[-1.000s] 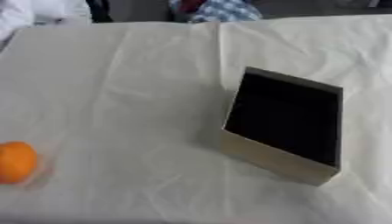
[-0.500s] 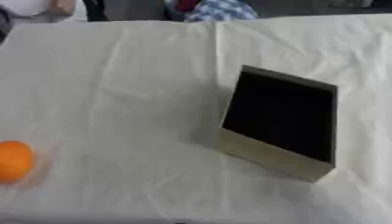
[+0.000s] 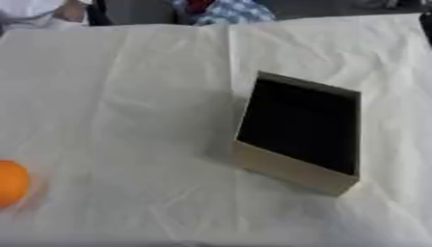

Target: Pick up objects on the table and place them in the box.

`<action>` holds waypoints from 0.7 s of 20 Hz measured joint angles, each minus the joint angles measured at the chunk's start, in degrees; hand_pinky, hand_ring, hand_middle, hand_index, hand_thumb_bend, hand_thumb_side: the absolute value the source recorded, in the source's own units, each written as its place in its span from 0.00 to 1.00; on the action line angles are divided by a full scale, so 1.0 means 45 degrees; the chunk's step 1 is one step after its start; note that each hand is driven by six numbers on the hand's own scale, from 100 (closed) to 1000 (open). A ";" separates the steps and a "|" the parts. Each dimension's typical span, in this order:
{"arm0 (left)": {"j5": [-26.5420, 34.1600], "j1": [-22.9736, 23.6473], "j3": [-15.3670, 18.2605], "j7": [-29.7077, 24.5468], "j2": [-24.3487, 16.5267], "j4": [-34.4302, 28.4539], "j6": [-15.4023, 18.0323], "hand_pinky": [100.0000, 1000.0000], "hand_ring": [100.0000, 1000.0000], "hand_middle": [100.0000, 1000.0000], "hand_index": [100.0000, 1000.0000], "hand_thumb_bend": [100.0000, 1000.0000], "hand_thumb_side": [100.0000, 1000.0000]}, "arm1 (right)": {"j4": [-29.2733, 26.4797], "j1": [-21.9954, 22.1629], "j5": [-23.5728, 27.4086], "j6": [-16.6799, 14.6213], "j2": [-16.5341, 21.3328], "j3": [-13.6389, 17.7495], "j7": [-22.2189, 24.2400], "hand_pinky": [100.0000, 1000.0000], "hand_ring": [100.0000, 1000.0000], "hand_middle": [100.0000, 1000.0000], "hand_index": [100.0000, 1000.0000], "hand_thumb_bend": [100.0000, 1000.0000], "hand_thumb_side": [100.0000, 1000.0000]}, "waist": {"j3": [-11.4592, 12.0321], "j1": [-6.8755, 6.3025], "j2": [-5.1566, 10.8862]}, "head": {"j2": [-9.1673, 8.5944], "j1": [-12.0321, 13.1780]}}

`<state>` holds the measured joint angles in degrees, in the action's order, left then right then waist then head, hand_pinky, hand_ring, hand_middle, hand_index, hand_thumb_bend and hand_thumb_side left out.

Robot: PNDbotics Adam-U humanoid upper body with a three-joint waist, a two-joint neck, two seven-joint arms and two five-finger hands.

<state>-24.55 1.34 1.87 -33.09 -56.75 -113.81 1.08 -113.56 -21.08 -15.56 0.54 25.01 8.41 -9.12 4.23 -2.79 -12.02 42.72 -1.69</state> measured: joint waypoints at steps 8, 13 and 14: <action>-0.0865 0.0266 -0.0473 -0.0174 -0.0052 0.0000 -0.0451 0.84 0.89 0.85 0.86 0.31 0.00 | 0.0000 0.0086 0.0006 -0.0001 -0.0011 0.0000 -0.0006 0.56 0.65 0.51 0.78 0.00 0.77 | -0.0076 0.0000 -0.0015 | 0.0001 -0.0062; -0.1244 0.0286 -0.0621 0.0029 -0.0047 0.0000 -0.0860 0.80 0.87 0.83 0.85 0.12 0.00 | 0.0000 0.0086 0.0012 0.0015 -0.0021 0.0000 -0.0024 0.56 0.65 0.51 0.78 0.00 0.77 | -0.0117 0.0008 -0.0068 | 0.0001 -0.0061; -0.1329 0.0308 -0.0624 0.0127 -0.0046 0.0000 -0.0957 0.81 0.87 0.84 0.85 0.11 0.00 | 0.0000 0.0086 0.0013 0.0017 -0.0035 0.0000 -0.0027 0.56 0.65 0.51 0.78 0.00 0.77 | -0.0132 0.0010 -0.0069 | 0.0001 -0.0060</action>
<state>-30.53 2.73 -0.94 -32.51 -56.95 -113.81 -3.22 -113.56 -20.70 -15.51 0.62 24.85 8.41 -9.24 3.63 -2.74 -12.33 42.72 -1.96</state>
